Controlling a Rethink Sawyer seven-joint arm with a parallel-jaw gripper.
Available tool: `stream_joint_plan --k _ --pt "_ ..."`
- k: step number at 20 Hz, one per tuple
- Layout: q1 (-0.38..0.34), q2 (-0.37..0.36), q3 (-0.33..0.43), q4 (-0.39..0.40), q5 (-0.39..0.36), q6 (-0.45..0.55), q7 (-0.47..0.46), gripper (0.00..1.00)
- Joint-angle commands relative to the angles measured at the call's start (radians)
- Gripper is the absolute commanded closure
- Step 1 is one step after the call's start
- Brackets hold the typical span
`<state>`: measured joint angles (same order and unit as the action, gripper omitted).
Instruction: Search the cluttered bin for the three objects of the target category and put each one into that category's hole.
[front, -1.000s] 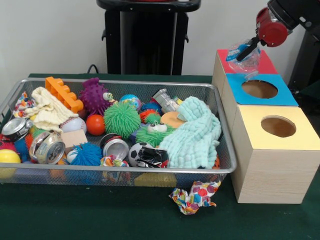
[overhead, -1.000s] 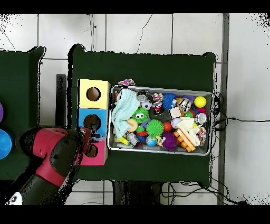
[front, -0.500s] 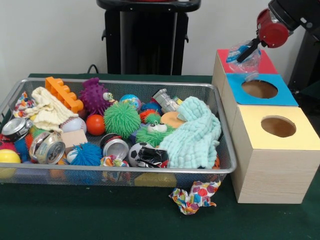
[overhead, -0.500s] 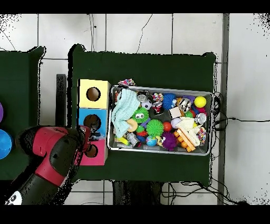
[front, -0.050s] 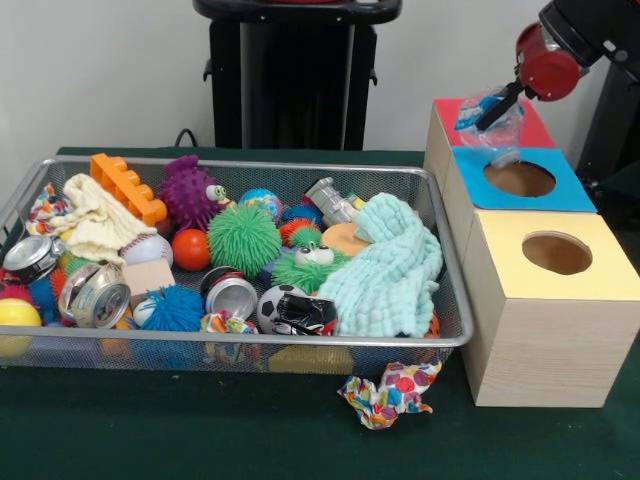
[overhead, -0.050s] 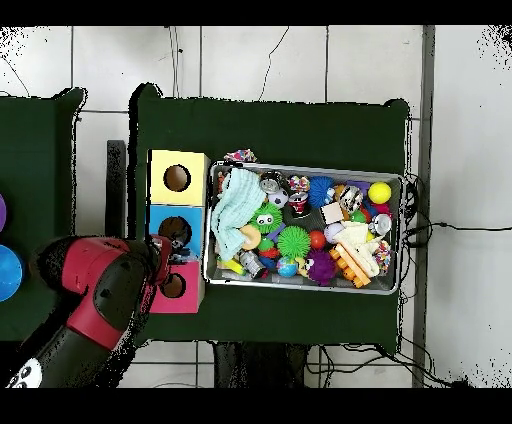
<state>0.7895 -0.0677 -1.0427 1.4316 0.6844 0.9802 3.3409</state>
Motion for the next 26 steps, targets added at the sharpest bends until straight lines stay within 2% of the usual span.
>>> stream_joint_plan --k 1,4,8,12,19,25,26 --pt "-0.028 0.056 0.063 -0.074 0.058 0.006 0.351 1.0" --pt "-0.035 0.065 0.061 -0.093 0.064 0.012 0.352 1.0" --pt "-0.044 0.053 0.092 -0.075 0.029 -0.008 0.244 1.0" --pt "-0.04 0.081 0.102 -0.076 0.045 -0.054 0.269 1.0" --pt "-0.038 0.156 0.05 -0.154 0.073 0.009 0.408 1.0" --pt "-0.037 0.192 0.03 -0.176 0.087 0.005 0.416 1.0" --pt "-0.042 0.184 0.028 -0.188 0.06 0.035 0.36 1.0"
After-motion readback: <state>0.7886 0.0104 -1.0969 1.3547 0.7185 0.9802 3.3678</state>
